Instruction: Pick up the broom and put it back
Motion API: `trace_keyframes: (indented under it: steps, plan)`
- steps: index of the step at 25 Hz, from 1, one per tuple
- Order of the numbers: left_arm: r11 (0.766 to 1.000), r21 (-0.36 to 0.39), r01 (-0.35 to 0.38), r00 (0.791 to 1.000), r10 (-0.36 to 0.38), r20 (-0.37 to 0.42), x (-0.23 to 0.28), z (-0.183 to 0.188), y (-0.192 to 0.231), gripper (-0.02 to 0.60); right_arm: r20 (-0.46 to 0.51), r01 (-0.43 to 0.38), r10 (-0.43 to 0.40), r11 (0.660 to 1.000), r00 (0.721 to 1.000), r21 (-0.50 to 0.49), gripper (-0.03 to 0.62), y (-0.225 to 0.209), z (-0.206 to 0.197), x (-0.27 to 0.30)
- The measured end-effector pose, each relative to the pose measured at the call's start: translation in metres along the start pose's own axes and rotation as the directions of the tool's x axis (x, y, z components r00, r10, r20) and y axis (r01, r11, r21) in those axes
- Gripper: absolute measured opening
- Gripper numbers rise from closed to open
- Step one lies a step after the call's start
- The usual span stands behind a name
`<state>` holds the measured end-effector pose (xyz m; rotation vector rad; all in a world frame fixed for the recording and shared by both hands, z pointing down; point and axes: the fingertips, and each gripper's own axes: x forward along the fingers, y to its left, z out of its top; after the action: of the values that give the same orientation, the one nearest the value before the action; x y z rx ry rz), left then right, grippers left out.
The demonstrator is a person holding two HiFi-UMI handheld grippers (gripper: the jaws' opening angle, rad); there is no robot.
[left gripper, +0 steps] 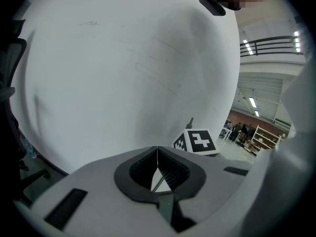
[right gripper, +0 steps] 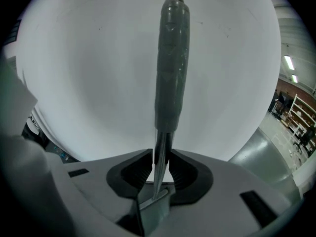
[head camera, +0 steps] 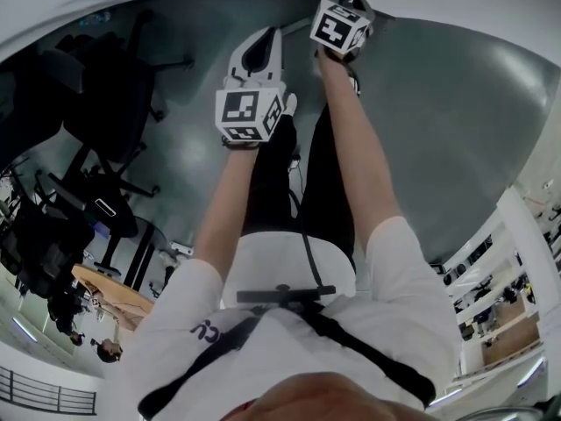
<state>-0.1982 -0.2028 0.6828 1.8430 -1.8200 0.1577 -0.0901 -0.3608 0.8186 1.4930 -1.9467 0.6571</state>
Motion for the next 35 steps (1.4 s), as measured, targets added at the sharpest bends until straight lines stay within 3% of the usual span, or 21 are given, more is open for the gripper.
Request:
trace_keyframes:
  steps: [16, 17, 19, 25, 28, 35]
  plan:
    - [1.000, -0.019, 0.009, 1.000, -0.009, -0.018, 0.005, -0.014, -0.012, 0.009, -0.010, -0.125, 0.124, 0.991, 0.992, -0.051, 0.098, 0.004, 0.009, 0.009]
    - [1.000, -0.019, 0.011, 1.000, -0.011, -0.020, 0.005, -0.015, -0.014, 0.009, -0.011, -0.133, 0.133, 0.990, 0.991, -0.047, 0.126, 0.004, 0.009, 0.010]
    - [1.000, -0.021, 0.014, 1.000, -0.014, -0.026, 0.004, -0.019, -0.016, 0.009, -0.013, -0.150, 0.150, 0.988, 0.989, -0.042, 0.244, 0.005, 0.008, 0.009]
    - [0.999, -0.031, 0.017, 0.999, -0.018, -0.045, 0.002, -0.032, -0.022, 0.009, -0.015, -0.168, 0.168, 0.983, 0.986, -0.078, 0.247, 0.003, 0.005, 0.008]
    - [0.999, -0.035, 0.021, 0.999, -0.022, -0.049, 0.001, -0.035, -0.025, 0.009, -0.064, -0.179, 0.176, 0.983, 0.982, -0.036, 0.247, -0.006, -0.012, 0.010]
    - [0.999, -0.043, 0.018, 0.998, -0.020, -0.056, 0.000, -0.041, -0.023, 0.009, -0.059, -0.187, 0.185, 0.982, 0.981, -0.023, 0.247, -0.017, -0.018, 0.005]
